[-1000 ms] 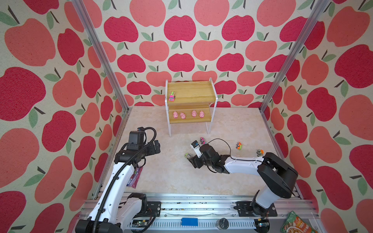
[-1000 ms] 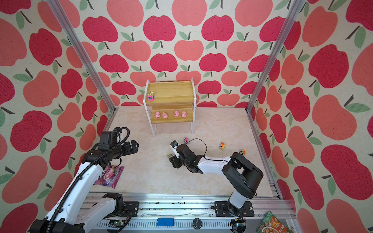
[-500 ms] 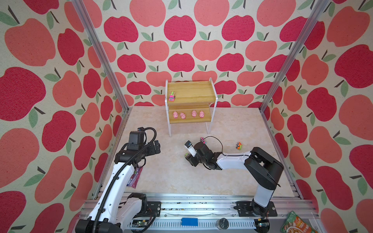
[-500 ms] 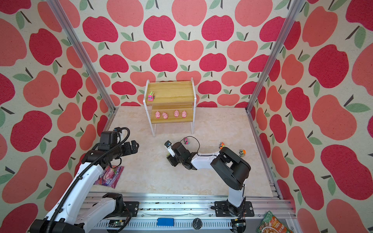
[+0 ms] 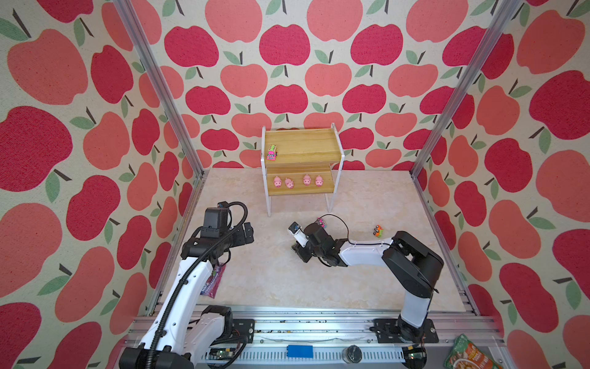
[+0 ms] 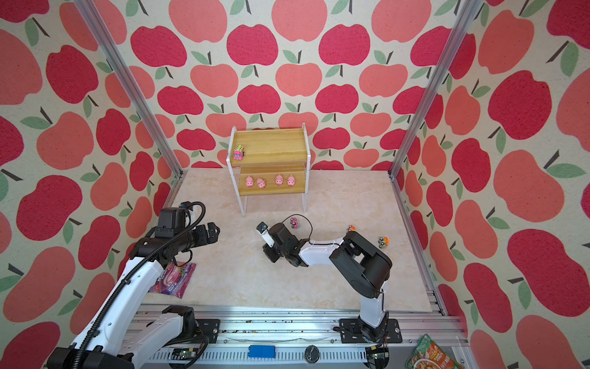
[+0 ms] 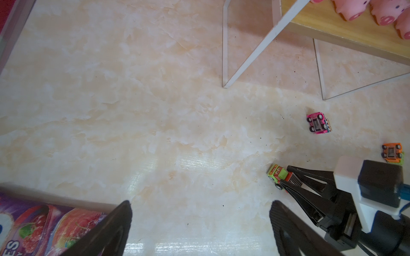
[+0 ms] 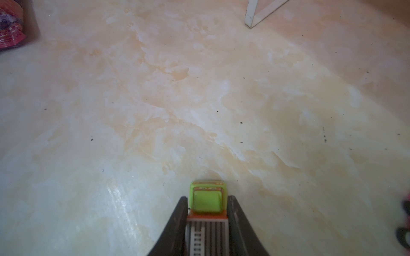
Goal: Organize plastic toys on shelves
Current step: Move the plastic toy to the center of the table, then rotate the plastic toy at the center of the table.
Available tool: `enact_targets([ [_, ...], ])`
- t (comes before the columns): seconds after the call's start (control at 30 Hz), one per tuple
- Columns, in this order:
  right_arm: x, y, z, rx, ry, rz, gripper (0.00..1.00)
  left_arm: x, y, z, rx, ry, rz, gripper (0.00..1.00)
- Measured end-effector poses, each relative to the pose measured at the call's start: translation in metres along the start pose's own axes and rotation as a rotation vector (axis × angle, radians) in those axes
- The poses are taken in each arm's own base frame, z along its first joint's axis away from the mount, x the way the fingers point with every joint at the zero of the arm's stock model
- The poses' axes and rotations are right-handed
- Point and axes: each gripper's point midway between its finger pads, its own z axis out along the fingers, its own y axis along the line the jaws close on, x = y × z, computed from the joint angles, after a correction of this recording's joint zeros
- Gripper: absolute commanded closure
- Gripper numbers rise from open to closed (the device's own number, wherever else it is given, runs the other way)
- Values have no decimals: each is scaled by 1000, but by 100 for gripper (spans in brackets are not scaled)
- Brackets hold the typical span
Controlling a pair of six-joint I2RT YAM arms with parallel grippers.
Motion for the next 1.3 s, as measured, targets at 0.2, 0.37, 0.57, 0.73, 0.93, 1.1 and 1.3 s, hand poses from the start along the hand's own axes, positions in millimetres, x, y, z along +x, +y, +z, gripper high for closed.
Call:
enact_targets([
  [0.2,4,16,-12,-24,6,-37,74,0,0,0,0,0,0,1],
  [0.37,6,32,-23,-51,3,-77,73,0,0,0,3,1,0,1],
  [0.57,27,46,-26,-59,31,-115,71,1,-2,0,11,2,0,1],
  [0.73,33,54,-26,-57,31,-150,56,0,-4,0,15,0,5,1],
  [0.93,49,54,-28,-50,88,-165,46,1,-3,1,14,3,7,1],
  [1.1,57,51,-30,-37,122,-166,45,2,-3,1,15,3,7,1],
  [1.3,61,46,-31,-14,148,-164,45,1,-4,0,17,-1,8,1],
])
